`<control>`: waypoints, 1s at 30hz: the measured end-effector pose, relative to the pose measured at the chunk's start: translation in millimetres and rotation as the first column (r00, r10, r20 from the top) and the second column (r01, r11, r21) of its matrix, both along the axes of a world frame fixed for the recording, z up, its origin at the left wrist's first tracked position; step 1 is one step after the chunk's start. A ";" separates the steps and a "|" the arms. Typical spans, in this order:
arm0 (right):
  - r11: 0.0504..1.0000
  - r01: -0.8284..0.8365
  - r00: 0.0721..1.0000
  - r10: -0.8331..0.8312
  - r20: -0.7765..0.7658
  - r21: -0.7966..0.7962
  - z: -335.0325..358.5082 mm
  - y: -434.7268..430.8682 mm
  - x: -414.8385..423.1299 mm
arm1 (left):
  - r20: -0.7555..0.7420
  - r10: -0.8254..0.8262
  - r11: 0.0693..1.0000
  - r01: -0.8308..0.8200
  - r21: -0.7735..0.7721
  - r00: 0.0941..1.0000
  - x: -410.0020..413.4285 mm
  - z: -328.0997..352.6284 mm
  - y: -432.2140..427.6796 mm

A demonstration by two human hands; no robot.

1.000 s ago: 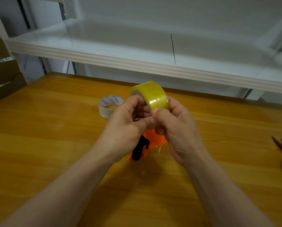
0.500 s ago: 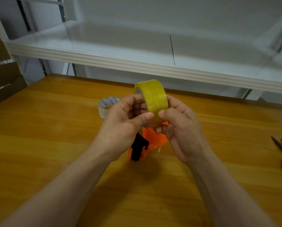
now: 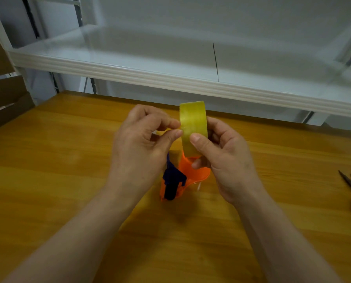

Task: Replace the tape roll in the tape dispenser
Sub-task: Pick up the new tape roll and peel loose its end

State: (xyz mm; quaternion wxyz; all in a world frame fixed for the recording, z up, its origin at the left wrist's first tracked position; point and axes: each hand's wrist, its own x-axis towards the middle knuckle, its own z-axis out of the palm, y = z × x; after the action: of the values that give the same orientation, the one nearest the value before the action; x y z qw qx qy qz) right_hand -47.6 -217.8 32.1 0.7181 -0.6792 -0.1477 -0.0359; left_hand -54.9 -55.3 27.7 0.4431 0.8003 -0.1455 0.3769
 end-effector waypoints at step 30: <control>0.995 0.072 0.997 -0.071 0.018 -0.070 2.6 5.7 -7.2 | 0.279 0.159 0.892 -0.259 0.370 0.947 6.3 -9.0 -9.8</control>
State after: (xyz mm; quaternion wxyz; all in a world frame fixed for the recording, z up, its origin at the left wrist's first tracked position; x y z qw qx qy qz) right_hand -54.8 -212.1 34.7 0.6907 -0.7087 -0.1299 -0.0615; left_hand -48.6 -65.1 18.8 0.2046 0.8334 -0.1849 0.4789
